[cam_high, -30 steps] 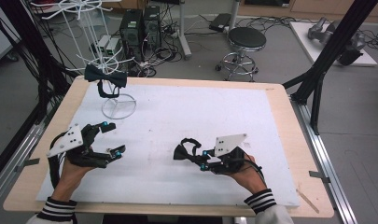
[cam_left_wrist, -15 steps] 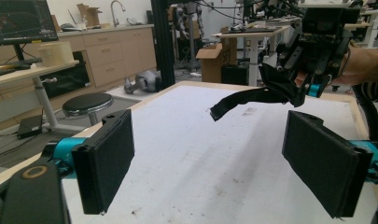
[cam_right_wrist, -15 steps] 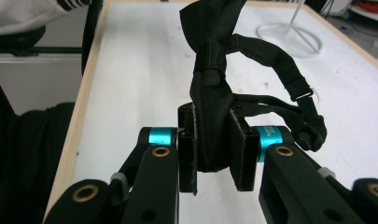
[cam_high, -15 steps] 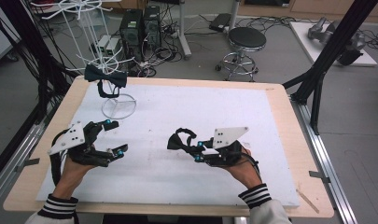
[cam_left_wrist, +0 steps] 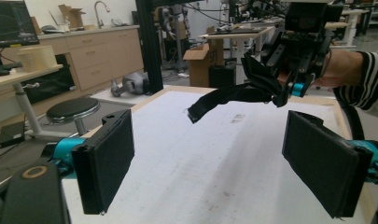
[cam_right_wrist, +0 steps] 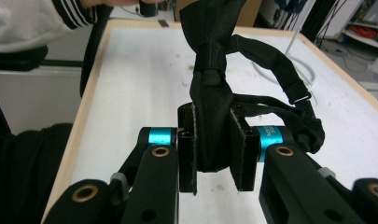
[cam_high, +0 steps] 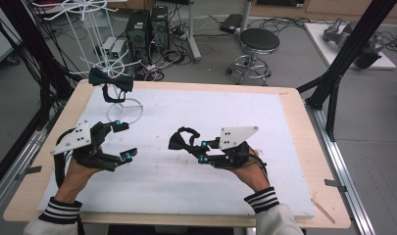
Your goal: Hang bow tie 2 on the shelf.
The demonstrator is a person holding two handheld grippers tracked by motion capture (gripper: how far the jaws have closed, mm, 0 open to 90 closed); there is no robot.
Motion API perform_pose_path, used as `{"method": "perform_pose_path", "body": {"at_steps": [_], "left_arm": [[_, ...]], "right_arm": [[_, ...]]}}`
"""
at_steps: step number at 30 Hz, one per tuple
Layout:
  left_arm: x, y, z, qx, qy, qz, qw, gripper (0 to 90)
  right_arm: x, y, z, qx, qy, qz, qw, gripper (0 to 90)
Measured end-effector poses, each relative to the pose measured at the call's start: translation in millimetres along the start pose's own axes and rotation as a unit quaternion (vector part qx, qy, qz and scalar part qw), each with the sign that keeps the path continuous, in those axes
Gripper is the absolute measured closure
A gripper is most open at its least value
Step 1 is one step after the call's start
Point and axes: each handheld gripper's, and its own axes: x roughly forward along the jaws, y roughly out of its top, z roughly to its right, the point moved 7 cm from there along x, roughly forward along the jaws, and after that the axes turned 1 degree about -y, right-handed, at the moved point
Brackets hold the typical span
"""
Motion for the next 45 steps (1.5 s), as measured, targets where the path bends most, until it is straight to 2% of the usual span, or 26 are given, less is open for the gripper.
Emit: {"method": "perform_pose_path", "body": {"at_steps": [8,13,14,19,22,29,32,33,39,45], "left_arm": [[11.9,7.4,4.7,0.006,-0.027,-0.009,0.9996,17.3],[20.6,10.6,9.1,0.005,-0.052,-0.017,0.9985,17.3],[22.3,11.2,10.2,0.005,-0.057,-0.019,0.9982,17.2],[30.3,13.7,13.5,0.010,-0.073,-0.028,0.9969,17.3],[34.6,14.8,15.7,0.006,-0.088,-0.031,0.9956,17.3],[43.7,19.7,19.6,0.011,-0.099,-0.035,0.9944,17.6],[46.3,21.5,20.8,0.017,-0.103,-0.040,0.9937,18.2],[47.0,22.0,21.2,0.016,-0.105,-0.039,0.9936,18.4],[52.7,23.8,24.0,0.017,-0.111,-0.042,0.9928,18.8],[57.4,22.8,24.5,0.021,-0.117,-0.046,0.9919,24.8]], "right_arm": [[5.1,6.6,0.6,-0.006,0.003,-0.002,1.0000,76.2],[8.5,12.0,-1.2,-0.013,0.012,-0.005,0.9998,76.1],[9.4,13.5,-0.4,-0.023,0.009,-0.005,0.9997,76.0],[12.4,17.6,-0.4,-0.026,0.009,-0.012,0.9995,76.0],[14.1,21.2,-0.1,-0.032,0.009,-0.010,0.9994,76.0],[20.1,34.4,-1.5,-0.051,0.015,-0.009,0.9985,75.9],[22.2,37.9,-1.1,-0.058,0.014,-0.011,0.9982,75.9],[22.2,38.5,-2.2,-0.054,0.017,-0.012,0.9983,75.9],[25.5,43.6,-1.5,-0.069,0.015,-0.013,0.9974,75.9],[28.5,44.5,-0.7,-0.070,0.017,-0.016,0.9973,75.8]]}}
